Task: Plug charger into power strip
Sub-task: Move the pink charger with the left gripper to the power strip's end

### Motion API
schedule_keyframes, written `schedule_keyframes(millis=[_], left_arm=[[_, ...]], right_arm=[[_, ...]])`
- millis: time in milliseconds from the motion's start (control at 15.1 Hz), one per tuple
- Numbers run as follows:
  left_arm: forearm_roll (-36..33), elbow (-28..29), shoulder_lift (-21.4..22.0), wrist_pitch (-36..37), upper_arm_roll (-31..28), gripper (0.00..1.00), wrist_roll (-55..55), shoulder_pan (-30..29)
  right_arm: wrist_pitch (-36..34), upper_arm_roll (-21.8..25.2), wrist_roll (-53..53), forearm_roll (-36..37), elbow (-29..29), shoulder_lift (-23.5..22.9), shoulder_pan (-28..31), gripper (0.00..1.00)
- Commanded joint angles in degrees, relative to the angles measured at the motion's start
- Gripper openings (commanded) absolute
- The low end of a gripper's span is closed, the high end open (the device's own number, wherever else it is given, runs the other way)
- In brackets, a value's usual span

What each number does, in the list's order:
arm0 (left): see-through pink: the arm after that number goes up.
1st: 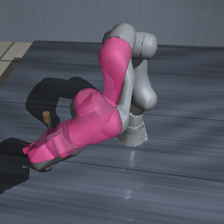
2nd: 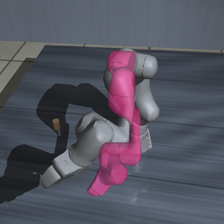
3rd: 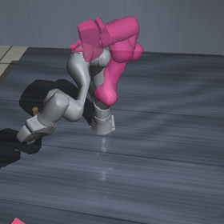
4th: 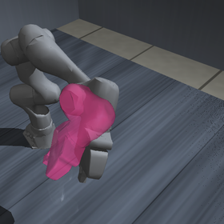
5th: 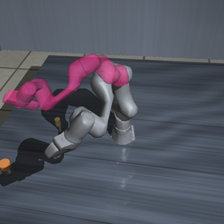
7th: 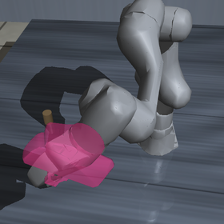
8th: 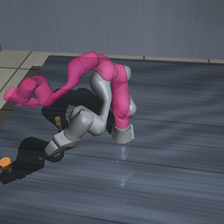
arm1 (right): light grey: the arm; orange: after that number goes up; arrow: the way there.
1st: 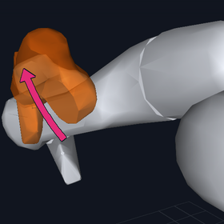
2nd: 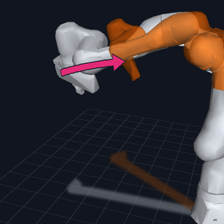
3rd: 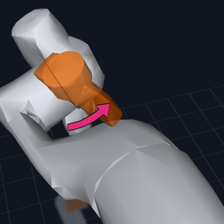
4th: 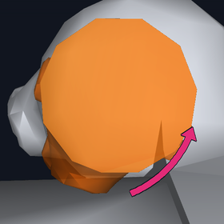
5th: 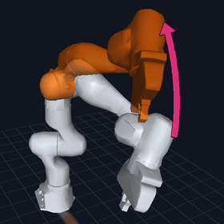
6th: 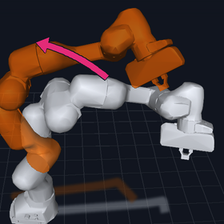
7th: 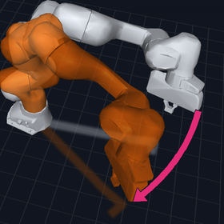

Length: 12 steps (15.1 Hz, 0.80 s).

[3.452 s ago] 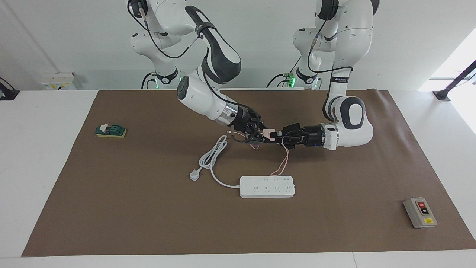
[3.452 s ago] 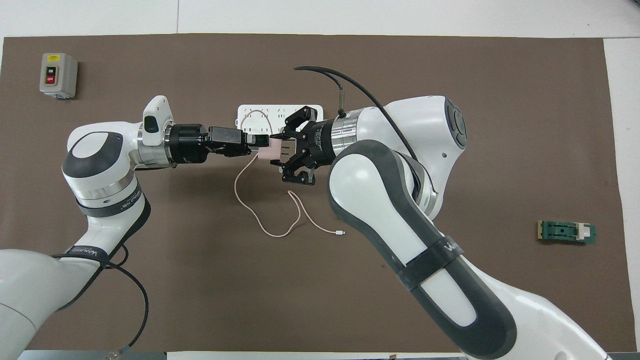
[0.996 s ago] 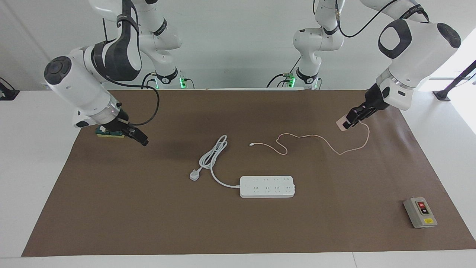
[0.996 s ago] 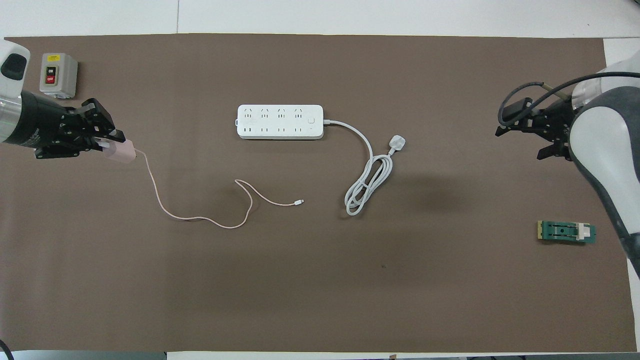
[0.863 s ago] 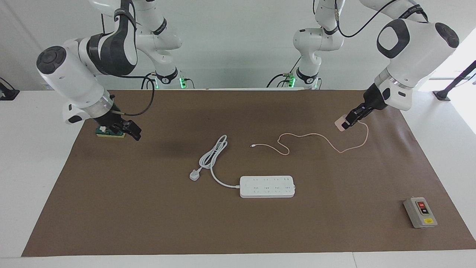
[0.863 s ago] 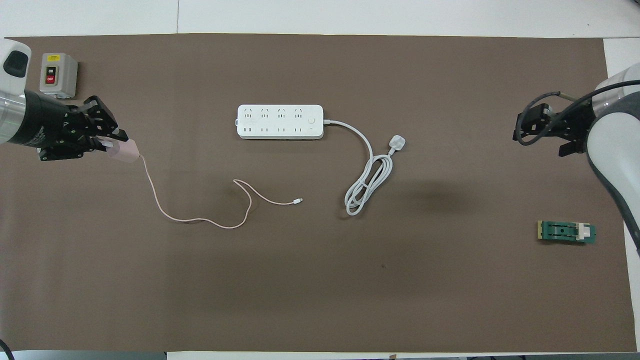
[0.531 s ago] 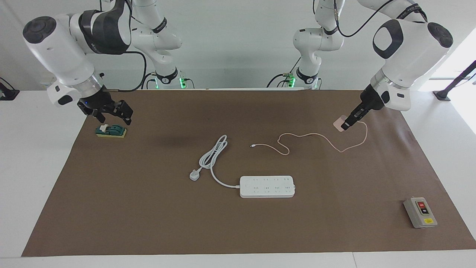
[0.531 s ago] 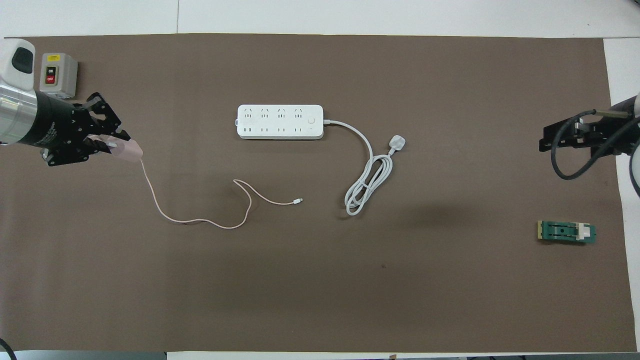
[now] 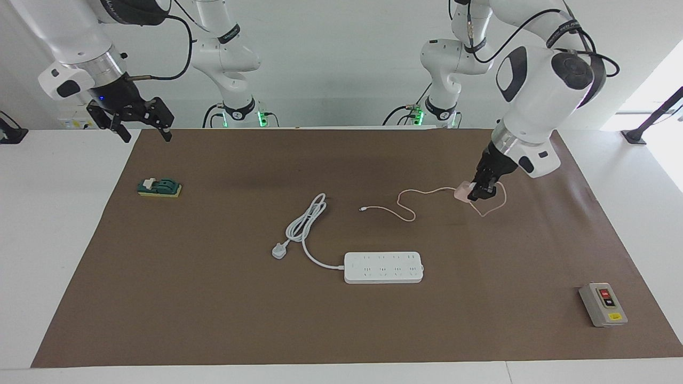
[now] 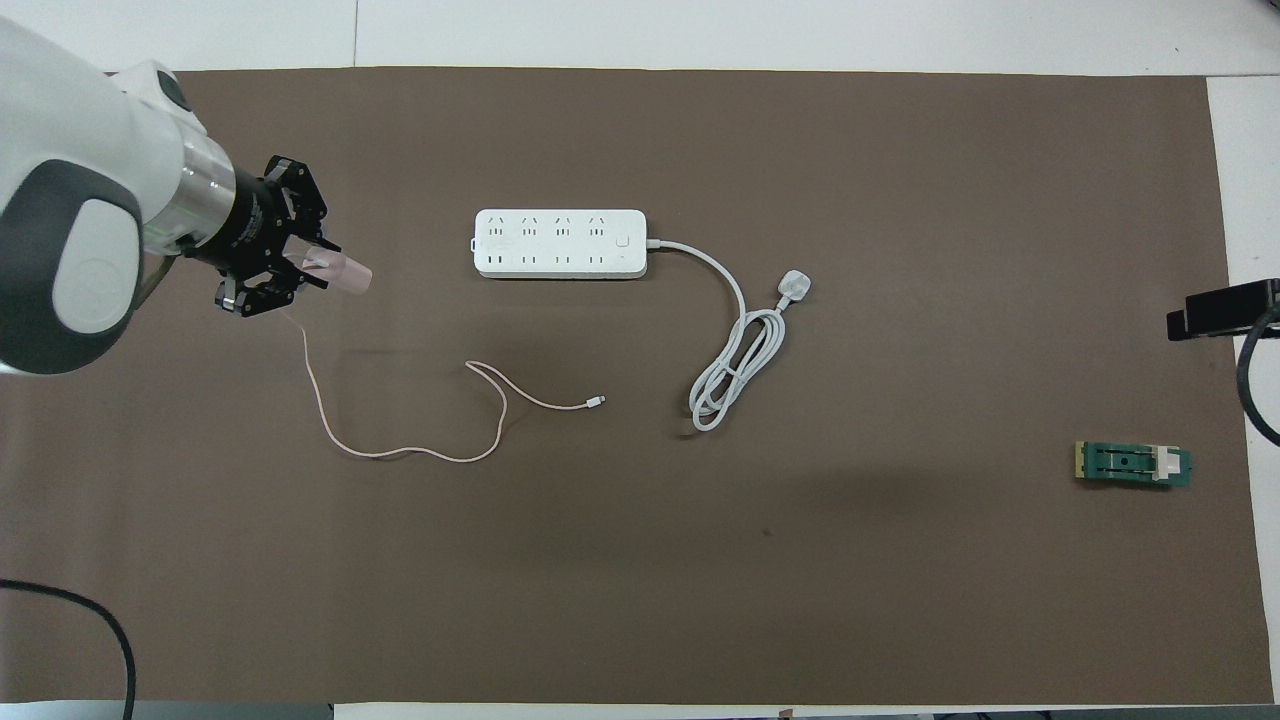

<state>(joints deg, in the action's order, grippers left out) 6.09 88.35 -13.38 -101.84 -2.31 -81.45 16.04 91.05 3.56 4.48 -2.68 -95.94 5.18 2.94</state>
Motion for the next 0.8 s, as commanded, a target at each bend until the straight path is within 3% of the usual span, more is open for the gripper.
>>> schedule_keyframes(millis=[0, 133, 332, 730], left_arm=[[-2.6, -11.6, -10.5, 1.2, -0.9, 0.00, -9.9, 2.0], [-3.4, -12.7, -13.1, 0.4, -1.2, 0.00, -14.8, 3.3], [-4.9, -18.1, -18.6, 0.3, -1.3, 0.00, -20.7, 5.0], [-5.6, -19.7, -22.2, 0.2, -1.6, 0.00, -23.8, 7.3]], right_arm=[[1.6, -0.7, 1.8, 1.2, -0.5, -0.5, 1.1, 1.00], [3.5, -1.4, 3.8, 5.2, -0.5, -1.1, 1.6, 1.00], [3.9, -1.5, 4.2, 5.4, -0.6, -1.9, 1.6, 1.00], [-1.4, -2.2, 3.8, 2.9, 0.2, -2.0, 2.7, 1.00]])
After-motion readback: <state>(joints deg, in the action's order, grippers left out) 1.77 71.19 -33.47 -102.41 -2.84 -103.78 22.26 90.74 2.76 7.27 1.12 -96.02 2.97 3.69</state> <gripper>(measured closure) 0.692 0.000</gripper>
